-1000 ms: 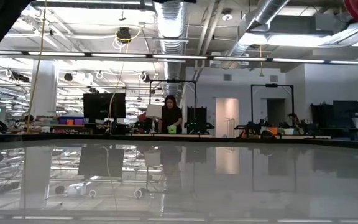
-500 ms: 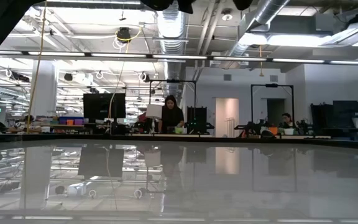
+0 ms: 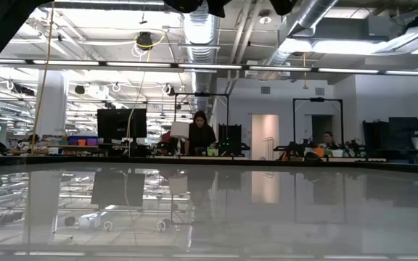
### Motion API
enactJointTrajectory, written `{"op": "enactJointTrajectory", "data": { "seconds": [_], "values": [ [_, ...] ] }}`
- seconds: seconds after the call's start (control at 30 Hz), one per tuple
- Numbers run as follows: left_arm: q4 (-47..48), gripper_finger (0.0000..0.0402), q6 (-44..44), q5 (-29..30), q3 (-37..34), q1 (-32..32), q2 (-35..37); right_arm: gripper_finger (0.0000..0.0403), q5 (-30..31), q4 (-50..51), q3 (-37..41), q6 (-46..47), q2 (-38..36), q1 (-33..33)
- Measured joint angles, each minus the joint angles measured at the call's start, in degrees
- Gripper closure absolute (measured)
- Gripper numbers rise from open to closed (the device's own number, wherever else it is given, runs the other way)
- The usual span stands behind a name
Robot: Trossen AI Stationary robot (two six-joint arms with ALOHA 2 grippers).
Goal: Nest bowls inside each other
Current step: Stack the red bowl on the green bowl
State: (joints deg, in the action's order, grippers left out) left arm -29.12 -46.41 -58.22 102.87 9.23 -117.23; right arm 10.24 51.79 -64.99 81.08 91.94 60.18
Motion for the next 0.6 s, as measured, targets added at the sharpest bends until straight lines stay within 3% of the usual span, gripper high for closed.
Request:
{"op": "enactJointTrajectory", "data": {
  "seconds": [0.13, 0.4, 0.6],
  "values": [
    [0.17, 0.0225, -0.29, -0.1, 0.0, -0.09, 0.0, 0.0285, 0.0, -1.22, 0.14, 0.13, 0.88, -0.86],
    [0.24, 0.0225, -0.59, -2.27, 0.0, -0.15, 0.0, 0.0159, 8.39, -2.76, 0.15, 5.23, -6.6, -0.92],
    [0.24, 0.0225, 0.8, -3.12, 0.0, 0.06, 0.0, 0.0136, 19.43, 0.37, 0.13, 13.19, -12.67, 0.93]
  ]
}}
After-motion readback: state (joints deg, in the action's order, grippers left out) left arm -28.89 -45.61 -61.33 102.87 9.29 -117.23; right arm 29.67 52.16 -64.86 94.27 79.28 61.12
